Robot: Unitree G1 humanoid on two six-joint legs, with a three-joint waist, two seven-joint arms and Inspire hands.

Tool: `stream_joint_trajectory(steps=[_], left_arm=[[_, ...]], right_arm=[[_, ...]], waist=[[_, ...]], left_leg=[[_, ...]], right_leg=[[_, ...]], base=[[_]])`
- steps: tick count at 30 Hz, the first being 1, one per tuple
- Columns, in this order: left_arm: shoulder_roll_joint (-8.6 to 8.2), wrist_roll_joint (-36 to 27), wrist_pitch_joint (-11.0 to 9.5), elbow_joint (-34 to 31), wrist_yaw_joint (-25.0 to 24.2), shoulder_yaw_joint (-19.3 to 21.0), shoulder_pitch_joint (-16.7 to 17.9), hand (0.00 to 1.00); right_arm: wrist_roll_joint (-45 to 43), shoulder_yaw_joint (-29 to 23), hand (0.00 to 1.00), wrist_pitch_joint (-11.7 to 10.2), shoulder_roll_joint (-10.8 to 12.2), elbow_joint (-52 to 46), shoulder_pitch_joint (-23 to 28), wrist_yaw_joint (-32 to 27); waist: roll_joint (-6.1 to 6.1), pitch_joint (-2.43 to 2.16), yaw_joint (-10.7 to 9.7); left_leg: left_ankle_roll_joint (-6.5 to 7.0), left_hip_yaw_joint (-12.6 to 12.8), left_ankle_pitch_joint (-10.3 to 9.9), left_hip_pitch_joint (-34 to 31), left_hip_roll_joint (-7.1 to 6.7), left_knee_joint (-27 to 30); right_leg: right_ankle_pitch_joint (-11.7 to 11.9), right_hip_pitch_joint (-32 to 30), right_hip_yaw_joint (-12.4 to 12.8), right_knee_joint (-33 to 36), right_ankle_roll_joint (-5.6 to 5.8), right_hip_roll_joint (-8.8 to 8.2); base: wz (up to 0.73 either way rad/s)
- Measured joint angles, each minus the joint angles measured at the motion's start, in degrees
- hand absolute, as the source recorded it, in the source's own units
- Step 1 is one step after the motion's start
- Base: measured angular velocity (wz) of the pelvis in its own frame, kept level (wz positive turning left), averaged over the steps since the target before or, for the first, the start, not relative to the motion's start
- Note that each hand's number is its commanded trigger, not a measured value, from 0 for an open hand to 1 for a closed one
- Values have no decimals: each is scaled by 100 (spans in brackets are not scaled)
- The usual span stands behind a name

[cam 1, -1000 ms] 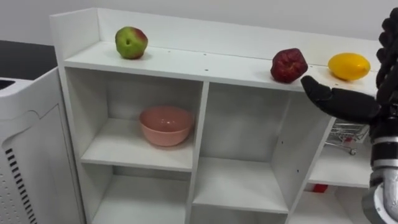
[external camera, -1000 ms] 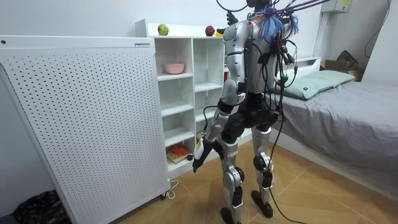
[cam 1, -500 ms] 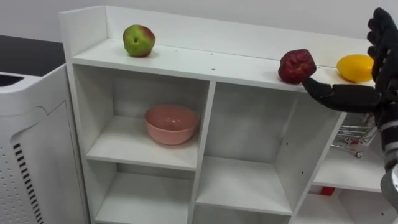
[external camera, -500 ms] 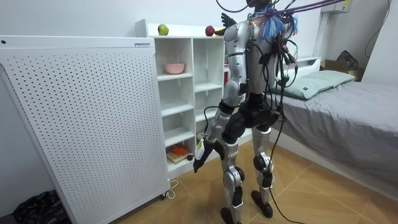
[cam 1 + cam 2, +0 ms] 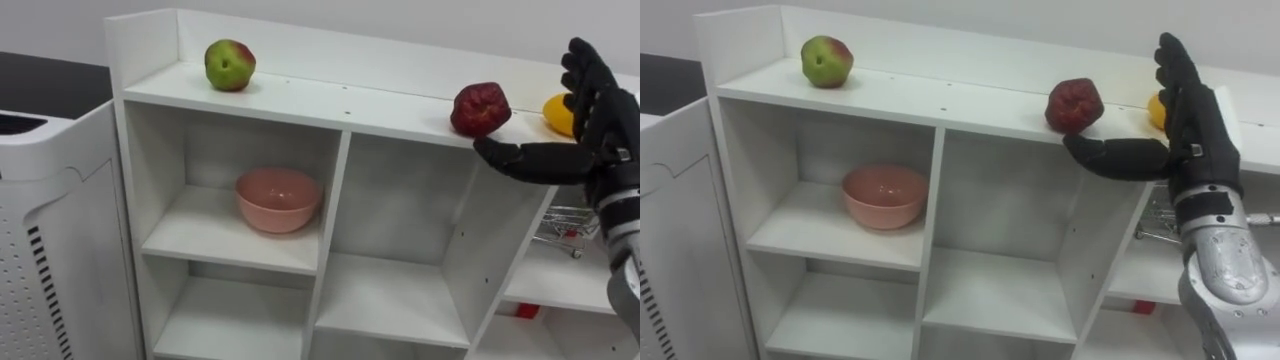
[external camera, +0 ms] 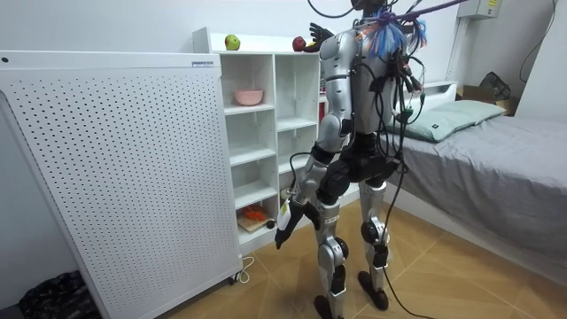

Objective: Arrange fruit in the closet

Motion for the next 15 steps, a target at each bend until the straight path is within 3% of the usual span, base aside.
stream_joint_trajectory(steps=[15], left_arm=[[4, 0, 9, -47, -99, -2, 2, 0]], right_arm=[[63, 111, 0, 67, -1, 1, -60, 213]], waist=[[-7, -5, -4]], left_leg=[[-1, -1, 0, -1, 1, 4]], right_leg=[[0, 0, -7, 1, 0, 0]], base=[[0]])
